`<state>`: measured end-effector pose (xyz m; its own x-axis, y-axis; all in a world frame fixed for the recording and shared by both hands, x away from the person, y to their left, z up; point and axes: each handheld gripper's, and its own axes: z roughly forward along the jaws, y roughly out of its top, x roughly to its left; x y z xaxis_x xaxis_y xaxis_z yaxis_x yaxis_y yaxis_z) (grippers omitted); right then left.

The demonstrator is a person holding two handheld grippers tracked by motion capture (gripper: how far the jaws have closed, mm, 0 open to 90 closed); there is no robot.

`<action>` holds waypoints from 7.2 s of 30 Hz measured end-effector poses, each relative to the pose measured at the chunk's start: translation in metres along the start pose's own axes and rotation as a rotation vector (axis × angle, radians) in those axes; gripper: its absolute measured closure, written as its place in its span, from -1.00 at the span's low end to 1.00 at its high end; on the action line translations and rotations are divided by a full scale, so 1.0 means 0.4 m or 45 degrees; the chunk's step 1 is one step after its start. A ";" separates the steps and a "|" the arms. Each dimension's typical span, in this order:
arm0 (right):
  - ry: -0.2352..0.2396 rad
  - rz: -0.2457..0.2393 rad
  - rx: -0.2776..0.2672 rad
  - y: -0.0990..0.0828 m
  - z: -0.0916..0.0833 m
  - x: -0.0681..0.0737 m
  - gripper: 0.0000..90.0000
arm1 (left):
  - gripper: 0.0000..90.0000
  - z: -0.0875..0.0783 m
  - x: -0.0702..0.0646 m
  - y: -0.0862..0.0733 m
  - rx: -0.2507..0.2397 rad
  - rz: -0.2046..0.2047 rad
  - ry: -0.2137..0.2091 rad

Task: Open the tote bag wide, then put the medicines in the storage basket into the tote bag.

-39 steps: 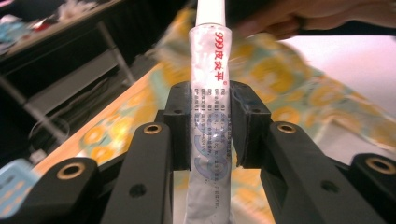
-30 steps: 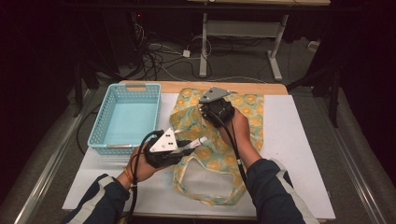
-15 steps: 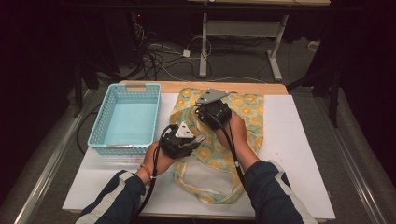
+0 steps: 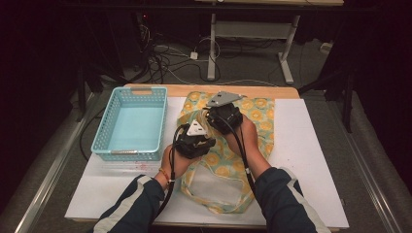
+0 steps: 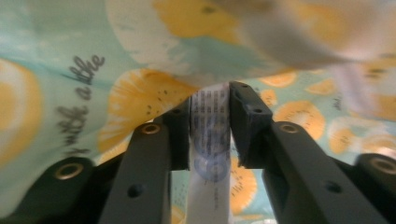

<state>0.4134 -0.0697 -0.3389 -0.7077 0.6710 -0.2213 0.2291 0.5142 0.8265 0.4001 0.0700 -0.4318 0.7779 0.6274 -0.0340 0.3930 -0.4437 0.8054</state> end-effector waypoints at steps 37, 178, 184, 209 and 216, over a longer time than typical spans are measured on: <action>-0.007 0.017 0.044 -0.075 -0.031 -0.022 1.00 | -0.33 -0.214 0.005 -0.196 -0.009 0.206 0.160; -0.127 0.154 -0.217 -0.447 -0.364 -0.082 0.99 | 0.95 -0.355 0.030 -0.168 -0.389 0.169 0.069; -0.135 0.148 -0.238 -0.435 -0.373 -0.079 1.00 | 0.95 -0.360 0.035 -0.161 -0.422 0.157 0.079; -0.133 0.135 -0.264 -0.376 -0.315 -0.102 0.99 | 0.95 -0.203 -0.018 -0.068 -0.412 0.243 0.035; -0.130 0.128 -0.352 -0.313 -0.320 -0.117 0.99 | 0.95 -0.171 -0.049 0.003 -0.511 0.227 0.051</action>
<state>0.3321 -0.2340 -0.3657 -0.6165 0.7686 -0.1707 0.0943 0.2873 0.9532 0.3518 0.1011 -0.3896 0.7937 0.5913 0.1429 0.0268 -0.2687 0.9628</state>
